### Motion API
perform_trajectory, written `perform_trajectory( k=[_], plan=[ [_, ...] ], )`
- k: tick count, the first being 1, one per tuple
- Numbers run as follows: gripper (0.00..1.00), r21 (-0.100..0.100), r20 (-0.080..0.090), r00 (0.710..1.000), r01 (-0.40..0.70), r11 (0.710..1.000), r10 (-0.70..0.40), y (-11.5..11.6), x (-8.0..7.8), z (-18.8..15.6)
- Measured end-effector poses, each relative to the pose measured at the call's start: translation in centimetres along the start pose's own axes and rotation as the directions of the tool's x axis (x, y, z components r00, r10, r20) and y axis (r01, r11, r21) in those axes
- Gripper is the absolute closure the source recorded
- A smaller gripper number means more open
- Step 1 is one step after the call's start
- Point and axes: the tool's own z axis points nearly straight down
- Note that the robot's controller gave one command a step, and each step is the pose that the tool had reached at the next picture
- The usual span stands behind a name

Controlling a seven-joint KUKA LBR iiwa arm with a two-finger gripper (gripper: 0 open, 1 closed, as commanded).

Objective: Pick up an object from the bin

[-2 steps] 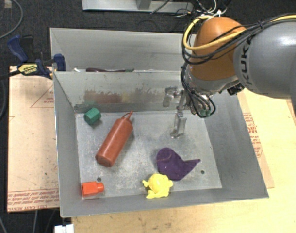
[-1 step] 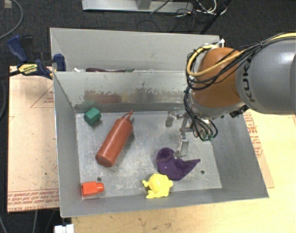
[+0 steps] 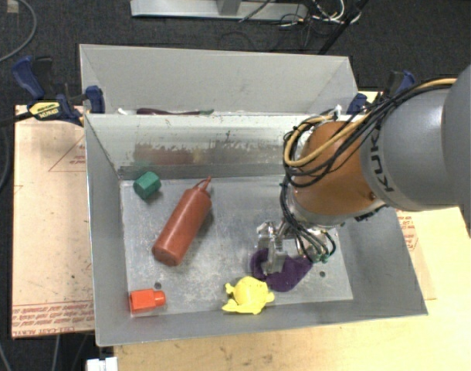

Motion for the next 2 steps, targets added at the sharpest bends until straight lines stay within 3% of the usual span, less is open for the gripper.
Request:
perform_trajectory(
  k=[1,2],
  plan=[
    [1.0,0.0,0.0,1.0,0.0,1.0,0.0,0.0,0.0,0.0],
    [1.0,-0.001,0.005,0.999,-0.05,0.999,0.05,1.4,0.5,-14.5]
  ],
)
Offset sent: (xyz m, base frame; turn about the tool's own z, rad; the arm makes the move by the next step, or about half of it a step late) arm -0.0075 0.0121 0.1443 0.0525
